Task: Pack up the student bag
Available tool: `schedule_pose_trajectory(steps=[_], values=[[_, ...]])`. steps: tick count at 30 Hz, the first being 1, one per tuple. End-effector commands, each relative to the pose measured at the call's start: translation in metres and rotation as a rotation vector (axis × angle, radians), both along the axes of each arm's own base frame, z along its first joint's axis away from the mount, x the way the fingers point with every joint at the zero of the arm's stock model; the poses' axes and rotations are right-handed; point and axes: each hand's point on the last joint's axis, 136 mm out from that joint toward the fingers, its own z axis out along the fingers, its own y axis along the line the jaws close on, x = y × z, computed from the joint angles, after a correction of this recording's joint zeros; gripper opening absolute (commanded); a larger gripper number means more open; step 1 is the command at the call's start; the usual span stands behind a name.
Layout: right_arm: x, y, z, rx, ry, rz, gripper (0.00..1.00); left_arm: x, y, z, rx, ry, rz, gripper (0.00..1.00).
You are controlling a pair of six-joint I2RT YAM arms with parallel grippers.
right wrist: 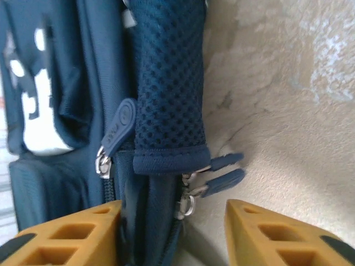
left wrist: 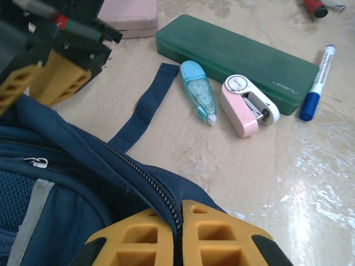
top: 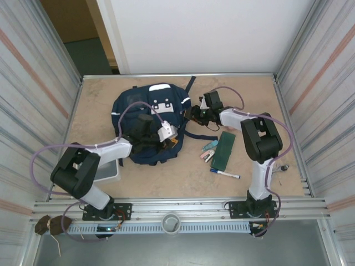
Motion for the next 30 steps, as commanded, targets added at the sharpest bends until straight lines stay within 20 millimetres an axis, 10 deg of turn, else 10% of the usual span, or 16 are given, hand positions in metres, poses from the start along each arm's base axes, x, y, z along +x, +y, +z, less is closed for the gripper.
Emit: schedule_pose_trajectory(steps=[1, 9, 20, 30], values=[[0.01, 0.0, -0.003, -0.032, 0.0, 0.002, 0.29, 0.008, -0.021, 0.014, -0.013, -0.061, -0.021, 0.02], [-0.003, -0.02, -0.006, -0.081, -0.028, 0.027, 0.02, 0.01, -0.009, -0.009, 0.11, -0.037, 0.014, 0.02], [-0.031, -0.003, -0.012, -0.106, -0.022, 0.12, 0.06, 0.025, 0.022, -0.003, 0.115, -0.005, 0.155, 0.04], [-0.036, -0.007, 0.016, -0.083, -0.07, 0.047, 0.02, 0.092, 0.067, 0.033, -0.023, 0.014, 0.514, 0.08]])
